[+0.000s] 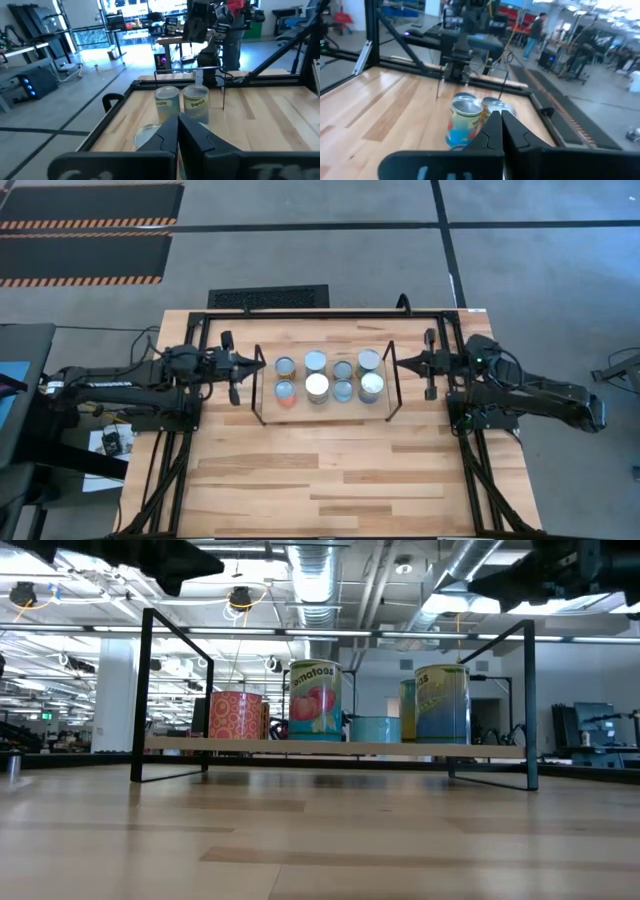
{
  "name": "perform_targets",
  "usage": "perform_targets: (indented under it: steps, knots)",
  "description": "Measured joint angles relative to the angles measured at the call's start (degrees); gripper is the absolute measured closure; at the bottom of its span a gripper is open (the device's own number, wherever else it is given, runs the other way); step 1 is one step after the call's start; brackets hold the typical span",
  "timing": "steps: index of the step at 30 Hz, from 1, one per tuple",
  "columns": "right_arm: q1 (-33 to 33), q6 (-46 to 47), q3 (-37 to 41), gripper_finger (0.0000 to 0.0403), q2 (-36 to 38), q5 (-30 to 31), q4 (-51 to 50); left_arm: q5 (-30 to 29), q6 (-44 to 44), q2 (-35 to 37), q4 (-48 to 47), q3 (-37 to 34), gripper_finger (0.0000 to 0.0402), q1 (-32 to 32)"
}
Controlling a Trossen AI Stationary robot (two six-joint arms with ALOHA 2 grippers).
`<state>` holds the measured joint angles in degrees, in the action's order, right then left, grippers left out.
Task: Pick and place cans onto a shelf
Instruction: Return to Home Position
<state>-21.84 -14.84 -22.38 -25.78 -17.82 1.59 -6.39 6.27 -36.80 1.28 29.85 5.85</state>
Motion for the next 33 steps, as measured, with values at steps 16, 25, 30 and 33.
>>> perform_targets:
  steps: [16,25,30,33]
  knots:
    - [-5.0,3.7,9.9,0.04,16.1,-0.1,0.8,5.1,1.4,9.7,7.3,-11.1,0.0401,7.7]
    - [-6.2,5.4,12.8,0.04,17.4,-0.1,0.8,5.2,-0.5,20.6,6.7,-17.6,0.0401,10.2]
    - [-6.2,5.8,13.1,0.04,19.6,-0.1,-0.6,5.2,-1.5,24.5,6.7,-21.3,0.0401,10.5]
    - [-6.2,5.9,13.1,0.04,21.6,-0.1,-2.5,5.2,-1.6,26.5,6.6,-23.0,0.0401,10.5]
